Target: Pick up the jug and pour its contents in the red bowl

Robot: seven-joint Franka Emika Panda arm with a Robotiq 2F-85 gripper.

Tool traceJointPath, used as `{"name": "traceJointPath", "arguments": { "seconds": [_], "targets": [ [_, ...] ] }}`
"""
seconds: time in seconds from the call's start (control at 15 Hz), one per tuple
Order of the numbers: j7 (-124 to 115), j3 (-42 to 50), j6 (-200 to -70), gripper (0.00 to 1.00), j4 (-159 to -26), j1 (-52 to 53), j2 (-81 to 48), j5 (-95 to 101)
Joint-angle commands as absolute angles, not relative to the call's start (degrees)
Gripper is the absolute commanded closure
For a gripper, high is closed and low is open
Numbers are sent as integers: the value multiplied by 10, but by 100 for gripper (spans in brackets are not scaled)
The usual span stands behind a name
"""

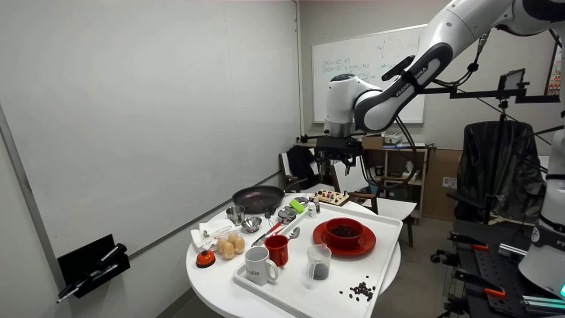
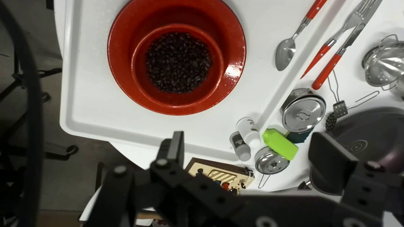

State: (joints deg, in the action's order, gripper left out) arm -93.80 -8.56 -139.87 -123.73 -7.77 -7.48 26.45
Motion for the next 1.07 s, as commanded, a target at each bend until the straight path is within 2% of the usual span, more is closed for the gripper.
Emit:
{"name": "traceJointPath", "arguments": {
  "seconds": [0.0, 0.53, 1.0],
  "targets": [
    [-932, -37, -1418, 0, -1255, -29, -77, 239],
    [-880, -48, -1446, 0, -1233, 55, -163, 116],
    [-911, -10, -1431, 0, -1153, 105, -271, 120]
  ]
}}
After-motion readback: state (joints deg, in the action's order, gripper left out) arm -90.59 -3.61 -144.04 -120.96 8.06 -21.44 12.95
